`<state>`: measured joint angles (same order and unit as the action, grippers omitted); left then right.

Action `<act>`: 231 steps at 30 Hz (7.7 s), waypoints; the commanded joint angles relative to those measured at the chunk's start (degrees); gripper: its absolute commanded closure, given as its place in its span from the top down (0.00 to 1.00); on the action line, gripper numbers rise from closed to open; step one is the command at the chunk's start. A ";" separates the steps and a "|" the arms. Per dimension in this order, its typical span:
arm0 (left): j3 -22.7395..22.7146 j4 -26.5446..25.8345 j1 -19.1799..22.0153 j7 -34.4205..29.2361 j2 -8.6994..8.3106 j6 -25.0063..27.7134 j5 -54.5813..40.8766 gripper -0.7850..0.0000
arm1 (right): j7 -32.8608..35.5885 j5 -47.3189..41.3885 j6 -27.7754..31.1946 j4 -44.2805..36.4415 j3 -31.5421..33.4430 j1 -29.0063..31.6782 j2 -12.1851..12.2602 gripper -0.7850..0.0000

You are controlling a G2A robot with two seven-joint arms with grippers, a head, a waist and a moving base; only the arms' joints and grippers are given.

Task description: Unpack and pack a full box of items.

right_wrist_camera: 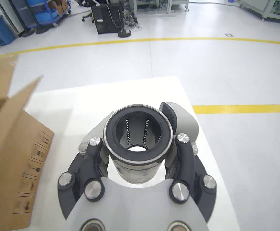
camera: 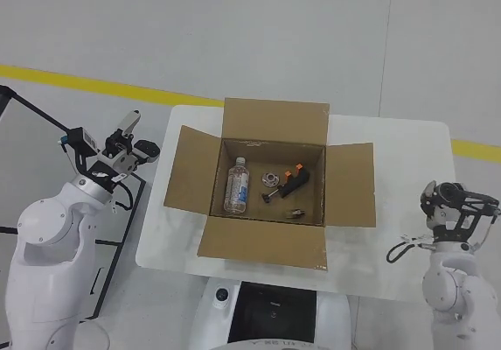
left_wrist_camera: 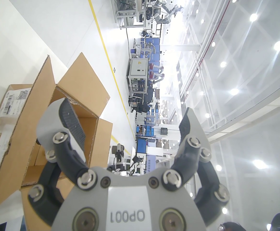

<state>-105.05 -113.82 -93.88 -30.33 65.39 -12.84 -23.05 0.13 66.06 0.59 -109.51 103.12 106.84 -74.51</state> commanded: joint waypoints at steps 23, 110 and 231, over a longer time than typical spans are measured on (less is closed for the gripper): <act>0.00 0.00 0.00 0.00 0.00 0.00 0.00 1.00 | 15.19 -2.23 1.91 -20.66 -10.57 -2.17 -0.07 0.00; 0.00 0.00 0.00 0.00 0.00 0.00 0.00 1.00 | 32.25 -3.55 -0.74 43.71 -58.26 -48.61 -11.13 0.74; 3.75 12.59 6.43 -5.59 -1.36 16.74 14.53 1.00 | -1.71 -13.09 -5.28 -5.49 8.37 11.60 -2.51 1.00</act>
<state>-100.40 -101.23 -86.79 -34.55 64.17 3.61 -8.15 -1.58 52.97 -4.69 -115.00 111.49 118.43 -77.02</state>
